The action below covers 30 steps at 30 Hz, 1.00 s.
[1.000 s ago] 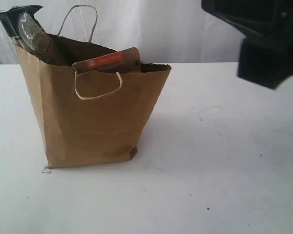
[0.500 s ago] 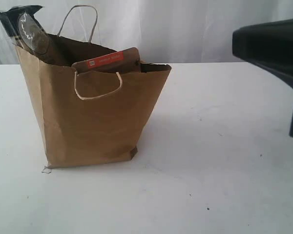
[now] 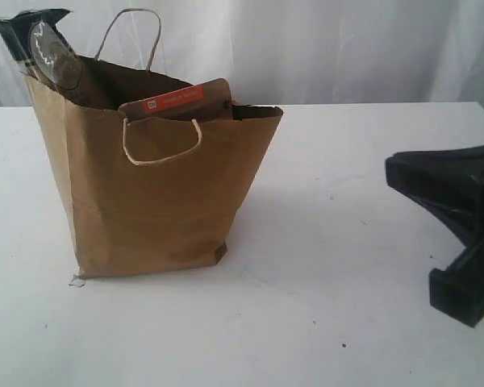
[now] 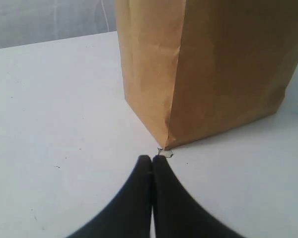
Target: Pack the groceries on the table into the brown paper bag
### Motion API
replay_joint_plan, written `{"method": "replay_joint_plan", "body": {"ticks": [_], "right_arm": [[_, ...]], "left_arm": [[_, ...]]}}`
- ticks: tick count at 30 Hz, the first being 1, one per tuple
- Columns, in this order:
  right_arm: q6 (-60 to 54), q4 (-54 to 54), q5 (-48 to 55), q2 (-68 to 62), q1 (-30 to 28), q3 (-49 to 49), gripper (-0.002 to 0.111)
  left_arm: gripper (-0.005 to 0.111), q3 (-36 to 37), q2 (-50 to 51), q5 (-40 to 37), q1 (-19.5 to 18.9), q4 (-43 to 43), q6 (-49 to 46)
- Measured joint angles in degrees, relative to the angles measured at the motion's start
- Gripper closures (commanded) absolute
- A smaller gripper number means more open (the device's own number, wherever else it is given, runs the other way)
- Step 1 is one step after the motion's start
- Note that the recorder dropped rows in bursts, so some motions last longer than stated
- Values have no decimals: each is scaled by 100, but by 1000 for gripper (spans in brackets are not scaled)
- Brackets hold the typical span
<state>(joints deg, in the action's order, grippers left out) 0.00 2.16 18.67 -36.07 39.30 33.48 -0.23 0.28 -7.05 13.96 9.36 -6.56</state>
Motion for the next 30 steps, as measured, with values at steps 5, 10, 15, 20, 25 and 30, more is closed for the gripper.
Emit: {"method": "replay_joint_plan", "body": {"ticks": [5,10,15,20,25,30], "right_arm": [[0,0,-45,402,-708,-447,108],[0,0,-357,1017,-1541,-1058,108],[0,379,-1132,1842,-2401,-1883,108],[0,649,-1341,2633,-3054,-2642,108],[0,688,-1341,3306,-3462,-3222,108],[0,699,-1163,3565,-3651,-3310,108]], "left_arm": [[107,0,0,0,0,0,0],[107,0,0,0,0,0,0],[107,0,0,0,0,0,0],[107,0,0,0,0,0,0],[107,0,0,0,0,0,0],[107,0,0,0,0,0,0]]}}
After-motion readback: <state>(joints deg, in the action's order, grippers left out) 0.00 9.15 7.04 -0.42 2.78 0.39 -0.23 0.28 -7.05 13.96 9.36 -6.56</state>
